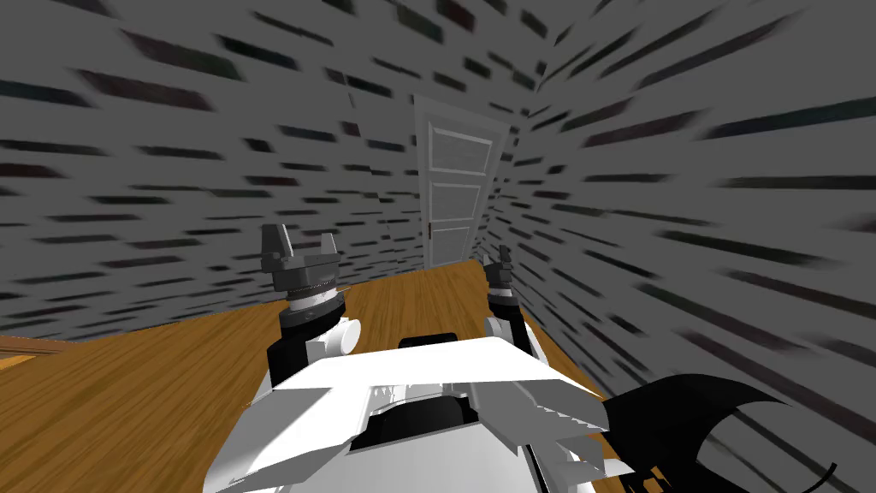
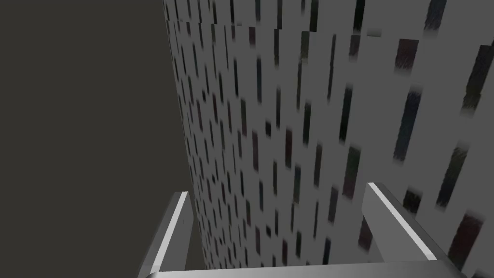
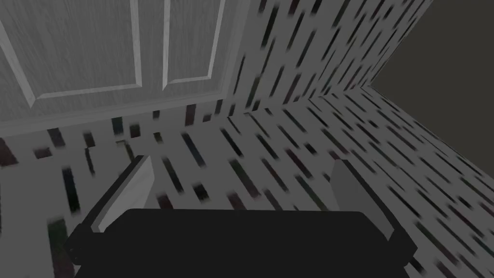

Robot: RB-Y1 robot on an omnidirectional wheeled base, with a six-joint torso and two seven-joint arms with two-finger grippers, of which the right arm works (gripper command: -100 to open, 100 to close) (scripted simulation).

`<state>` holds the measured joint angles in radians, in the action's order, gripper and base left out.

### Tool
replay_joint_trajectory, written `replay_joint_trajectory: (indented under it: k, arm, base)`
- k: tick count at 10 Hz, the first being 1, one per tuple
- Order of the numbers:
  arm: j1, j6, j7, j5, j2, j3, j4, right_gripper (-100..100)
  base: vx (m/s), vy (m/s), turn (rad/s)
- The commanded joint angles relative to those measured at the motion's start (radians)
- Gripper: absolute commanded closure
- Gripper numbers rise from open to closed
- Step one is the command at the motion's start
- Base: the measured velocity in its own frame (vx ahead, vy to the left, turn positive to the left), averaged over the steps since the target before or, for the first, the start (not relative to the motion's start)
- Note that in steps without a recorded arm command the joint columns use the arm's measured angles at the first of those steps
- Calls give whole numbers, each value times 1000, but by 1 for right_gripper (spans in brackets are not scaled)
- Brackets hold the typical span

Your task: Pull the door open

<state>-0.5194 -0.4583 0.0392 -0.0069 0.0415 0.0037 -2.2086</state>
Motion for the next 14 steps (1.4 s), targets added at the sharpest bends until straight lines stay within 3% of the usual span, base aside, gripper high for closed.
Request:
replay_joint_trajectory:
  k: [1, 14]
  arm:
    - [5, -10, 29, -19, 7, -2, 29, -100]
    - [51, -98, 278, -181, 41, -19, 277, -100]
  base:
    - [56, -2, 199]
    - [136, -21, 154]
